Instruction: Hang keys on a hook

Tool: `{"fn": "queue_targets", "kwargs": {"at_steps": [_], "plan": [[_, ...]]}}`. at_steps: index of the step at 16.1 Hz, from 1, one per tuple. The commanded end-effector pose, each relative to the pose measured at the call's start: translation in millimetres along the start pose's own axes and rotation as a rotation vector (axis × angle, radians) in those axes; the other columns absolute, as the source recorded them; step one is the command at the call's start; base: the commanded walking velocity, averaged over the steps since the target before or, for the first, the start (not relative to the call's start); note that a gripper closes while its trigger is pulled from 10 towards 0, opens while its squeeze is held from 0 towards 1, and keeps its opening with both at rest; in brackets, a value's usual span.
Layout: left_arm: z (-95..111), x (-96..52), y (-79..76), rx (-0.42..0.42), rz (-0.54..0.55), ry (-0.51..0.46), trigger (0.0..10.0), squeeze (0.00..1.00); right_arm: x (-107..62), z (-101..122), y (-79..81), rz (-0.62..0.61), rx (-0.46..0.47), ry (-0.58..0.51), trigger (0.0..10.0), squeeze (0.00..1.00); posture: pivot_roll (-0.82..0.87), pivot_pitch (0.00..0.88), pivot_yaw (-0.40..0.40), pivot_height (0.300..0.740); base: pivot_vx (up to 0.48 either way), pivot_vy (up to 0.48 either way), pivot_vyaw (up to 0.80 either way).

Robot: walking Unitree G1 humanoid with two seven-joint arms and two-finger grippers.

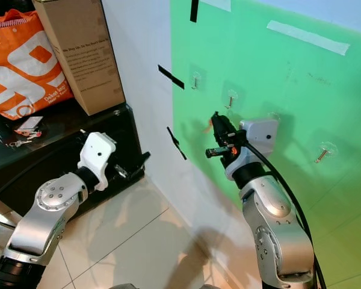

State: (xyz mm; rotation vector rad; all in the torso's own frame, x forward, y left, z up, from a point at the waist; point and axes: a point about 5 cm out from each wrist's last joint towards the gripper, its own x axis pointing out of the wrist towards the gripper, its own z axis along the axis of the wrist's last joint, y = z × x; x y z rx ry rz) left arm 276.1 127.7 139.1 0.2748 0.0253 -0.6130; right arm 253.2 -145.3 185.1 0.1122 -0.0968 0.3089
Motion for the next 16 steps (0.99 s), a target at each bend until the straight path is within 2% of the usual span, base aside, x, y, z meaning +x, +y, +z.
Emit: {"fn": "queue_targets", "kwargs": {"at_steps": [1, 6, 16], "plan": [[5.0, -1.6, -1.3, 0.007, -0.03, -0.019, 10.0, 0.0, 1.2, 4.0, 3.4, 0.028, 0.004, -0.01, 10.0, 0.0, -0.06, 0.0, 0.031, 0.74, 0.0, 0.0, 0.0], [7.5, -5.5, -15.9, -0.075, -0.219, -0.024, 10.0, 0.0, 7.1, 10.1, 9.6, 0.077, 0.003, -0.035, 10.0, 0.0, -0.06, 0.0, 0.039, 0.74, 0.0, 0.0, 0.0], [12.8, -7.7, -16.2, -0.101, -0.252, -0.033, 10.0, 0.0, 18.4, 12.8, 10.6, 0.06, 0.015, -0.032, 10.0, 0.0, -0.06, 0.0, 0.042, 0.74, 0.0, 0.0, 0.0]]}}
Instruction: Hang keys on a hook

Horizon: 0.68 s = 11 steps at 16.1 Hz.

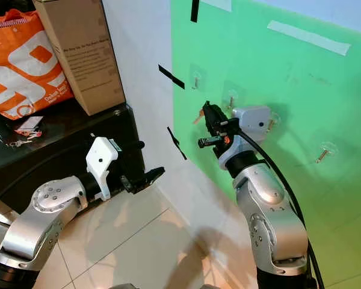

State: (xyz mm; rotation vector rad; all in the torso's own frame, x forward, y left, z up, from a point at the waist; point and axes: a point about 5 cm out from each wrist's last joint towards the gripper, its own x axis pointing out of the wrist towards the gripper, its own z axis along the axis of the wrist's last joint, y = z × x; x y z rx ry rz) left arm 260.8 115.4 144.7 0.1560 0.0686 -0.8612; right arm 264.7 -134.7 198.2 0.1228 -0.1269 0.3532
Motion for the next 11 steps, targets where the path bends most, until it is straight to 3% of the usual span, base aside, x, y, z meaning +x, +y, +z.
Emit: {"fn": "queue_targets", "kwargs": {"at_steps": [1, 11], "plan": [[3.7, -1.6, 0.1, 0.01, -0.004, -0.005, 10.0, 0.0, 3.6, 2.2, 3.5, 0.024, 0.009, -0.002, 10.0, 0.0, -0.06, 0.0, 0.041, 0.74, 0.0, 0.0, 0.0], [4.9, -3.0, 1.0, 0.009, -0.002, -0.002, 10.0, 0.0, 11.1, 3.6, -0.5, -0.015, 0.03, -0.018, 10.0, 0.0, -0.06, 0.0, 0.04, 0.74, 0.0, 0.0, 0.0]]}}
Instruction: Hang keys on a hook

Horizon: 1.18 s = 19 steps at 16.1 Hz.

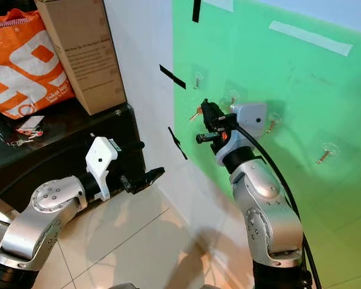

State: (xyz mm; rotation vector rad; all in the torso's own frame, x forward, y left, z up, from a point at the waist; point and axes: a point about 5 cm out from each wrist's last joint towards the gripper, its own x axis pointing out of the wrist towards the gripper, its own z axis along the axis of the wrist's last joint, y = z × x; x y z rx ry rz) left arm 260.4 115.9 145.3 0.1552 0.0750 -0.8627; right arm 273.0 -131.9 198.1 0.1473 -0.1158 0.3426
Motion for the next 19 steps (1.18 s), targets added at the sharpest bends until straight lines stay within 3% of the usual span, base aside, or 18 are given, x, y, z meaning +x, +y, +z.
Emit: {"fn": "queue_targets", "kwargs": {"at_steps": [1, 9, 19], "plan": [[4.6, -2.3, 1.0, 0.012, -0.001, -0.006, 10.0, 0.0, 3.4, 4.6, -3.2, -0.028, 0.005, -0.022, 10.0, 0.0, -0.06, 0.0, 0.04, 0.74, 0.0, 0.0, 0.0], [4.3, 1.1, 0.8, 0.013, -0.013, -0.005, 10.0, 0.0, -5.7, 3.1, -28.0, -0.171, 0.015, -0.02, 10.0, 0.0, -0.06, 0.0, 0.049, 0.74, 0.0, 0.0, 0.0], [4.1, 1.7, 1.5, 0.02, -0.015, -0.008, 10.0, 0.0, -21.9, -14.0, -32.2, -0.194, 0.049, 0.047, 10.0, 0.0, -0.06, 0.0, 0.042, 0.74, 0.0, 0.0, 0.0]]}}
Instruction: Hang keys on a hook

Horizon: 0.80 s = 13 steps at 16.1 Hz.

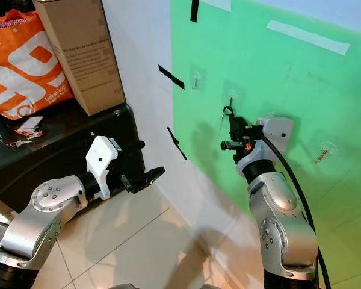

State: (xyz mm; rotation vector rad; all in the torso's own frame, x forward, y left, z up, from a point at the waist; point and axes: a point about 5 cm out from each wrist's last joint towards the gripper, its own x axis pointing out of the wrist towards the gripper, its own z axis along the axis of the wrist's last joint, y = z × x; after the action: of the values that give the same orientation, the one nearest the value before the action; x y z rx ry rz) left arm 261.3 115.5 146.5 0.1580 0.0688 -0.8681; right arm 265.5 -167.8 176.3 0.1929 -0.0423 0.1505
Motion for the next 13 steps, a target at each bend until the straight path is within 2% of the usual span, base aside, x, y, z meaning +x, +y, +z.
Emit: {"fn": "queue_targets", "kwargs": {"at_steps": [1, 6, 7, 8, 11, 12, 13], "plan": [[3.1, 0.6, 0.9, 0.015, -0.011, -0.005, 10.0, 0.0, -0.8, -1.0, 2.5, 0.013, 0.004, 0.004, 10.0, 0.0, -0.06, 0.0, 0.039, 0.74, 0.0, 0.0, 0.0], [6.5, -1.9, 1.4, 0.018, -0.001, -0.026, 10.0, 0.0, -0.5, -6.4, 8.7, 0.048, 0.008, 0.027, 10.0, 0.0, -0.05, 0.0, 0.027, 0.74, 0.0, 0.0, 0.0], [8.1, -2.7, 1.6, 0.004, 0.004, -0.04, 10.0, 0.0, -2.2, -12.4, 8.7, 0.055, -0.017, 0.055, 10.0, 0.38, -0.05, 0.0, 0.028, 0.74, 0.0, 0.0, 0.0], [8.2, -3.8, 1.3, 0.001, 0.004, -0.042, 10.0, 0.0, -7.5, -23.0, 6.2, 0.061, -0.053, 0.105, 10.0, 1.0, -0.05, 0.0, 0.029, 0.74, 0.0, 0.0, 0.0], [13.8, -4.4, -0.9, -0.018, -0.018, -0.075, 10.0, 0.0, -23.0, -42.9, 2.9, 0.086, -0.035, 0.214, 10.0, 1.0, -0.04, 0.0, 0.031, 0.74, 0.0, 0.0, 0.0], [15.5, -4.6, -1.2, -0.024, -0.023, -0.087, 10.0, 0.0, -23.2, -45.3, 2.5, 0.076, -0.027, 0.214, 10.0, 1.0, -0.04, 0.0, 0.036, 0.74, 0.0, 0.0, 0.0], [15.4, -5.0, -1.0, -0.024, -0.02, -0.088, 10.0, 0.0, -22.9, -47.9, 2.5, 0.075, -0.082, 0.219, 10.0, 1.0, -0.04, 0.0, 0.038, 0.74, 0.0, 0.0, 0.0]]}}
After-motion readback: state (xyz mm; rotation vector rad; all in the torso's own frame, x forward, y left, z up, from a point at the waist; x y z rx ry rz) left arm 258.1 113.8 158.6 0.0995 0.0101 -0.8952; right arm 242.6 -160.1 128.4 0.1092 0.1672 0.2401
